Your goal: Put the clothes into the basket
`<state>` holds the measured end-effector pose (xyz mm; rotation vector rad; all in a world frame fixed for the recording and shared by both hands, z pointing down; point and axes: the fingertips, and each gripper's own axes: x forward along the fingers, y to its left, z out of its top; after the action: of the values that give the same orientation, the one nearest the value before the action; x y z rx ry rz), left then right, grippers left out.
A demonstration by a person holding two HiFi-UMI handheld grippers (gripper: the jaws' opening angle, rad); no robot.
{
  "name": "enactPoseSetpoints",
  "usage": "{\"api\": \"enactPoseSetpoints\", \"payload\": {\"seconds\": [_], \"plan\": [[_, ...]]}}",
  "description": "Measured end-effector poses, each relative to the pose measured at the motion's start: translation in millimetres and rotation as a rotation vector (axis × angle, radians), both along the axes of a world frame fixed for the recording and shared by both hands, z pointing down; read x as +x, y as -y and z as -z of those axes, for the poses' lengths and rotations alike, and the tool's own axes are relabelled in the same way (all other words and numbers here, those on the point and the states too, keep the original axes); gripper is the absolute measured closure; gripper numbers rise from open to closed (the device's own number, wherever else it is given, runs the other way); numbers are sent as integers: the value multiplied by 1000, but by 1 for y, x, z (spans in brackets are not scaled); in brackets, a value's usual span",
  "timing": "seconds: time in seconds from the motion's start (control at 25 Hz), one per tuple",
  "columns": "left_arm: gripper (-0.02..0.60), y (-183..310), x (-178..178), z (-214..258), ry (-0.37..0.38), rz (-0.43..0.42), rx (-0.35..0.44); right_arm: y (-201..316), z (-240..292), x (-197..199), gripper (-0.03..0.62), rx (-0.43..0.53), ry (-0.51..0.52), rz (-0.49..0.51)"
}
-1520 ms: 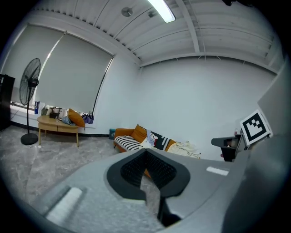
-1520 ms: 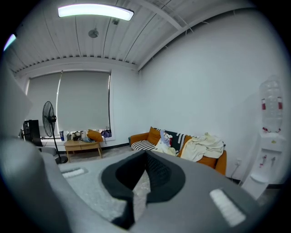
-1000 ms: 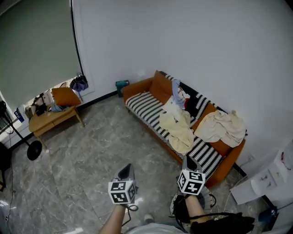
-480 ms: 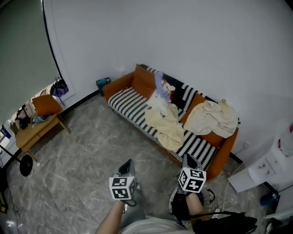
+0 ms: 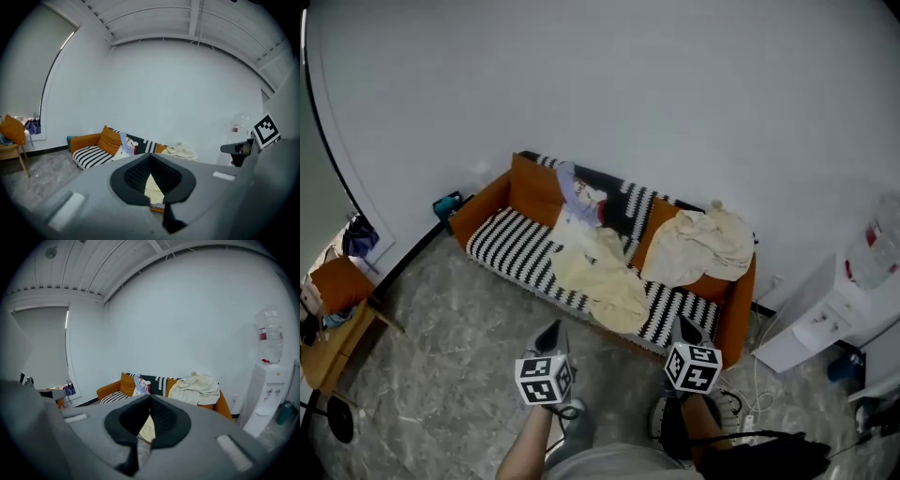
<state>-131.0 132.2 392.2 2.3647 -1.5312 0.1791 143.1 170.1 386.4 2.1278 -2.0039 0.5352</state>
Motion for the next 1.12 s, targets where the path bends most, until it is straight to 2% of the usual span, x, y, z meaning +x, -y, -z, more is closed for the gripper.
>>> {"api": "enactPoseSetpoints", "payload": {"seconds": [0.32, 0.6, 0.8, 0.92, 1.12], "plan": [[575, 118, -10, 9, -59, -75, 25, 78, 23, -3, 591, 15, -35, -112], [575, 175, -6, -5, -63, -101, -18, 115, 12, -5, 591, -12, -17, -146], [575, 198, 37, -26, -36, -180, -70, 126, -10, 28, 591, -53, -1, -215], [575, 216, 69, -27, -33, -225, -61, 139, -19, 50, 591, -50, 13, -242], [575, 248, 108, -28, -4, -253, -57, 168, -20, 87, 591, -49, 38, -267]]}}
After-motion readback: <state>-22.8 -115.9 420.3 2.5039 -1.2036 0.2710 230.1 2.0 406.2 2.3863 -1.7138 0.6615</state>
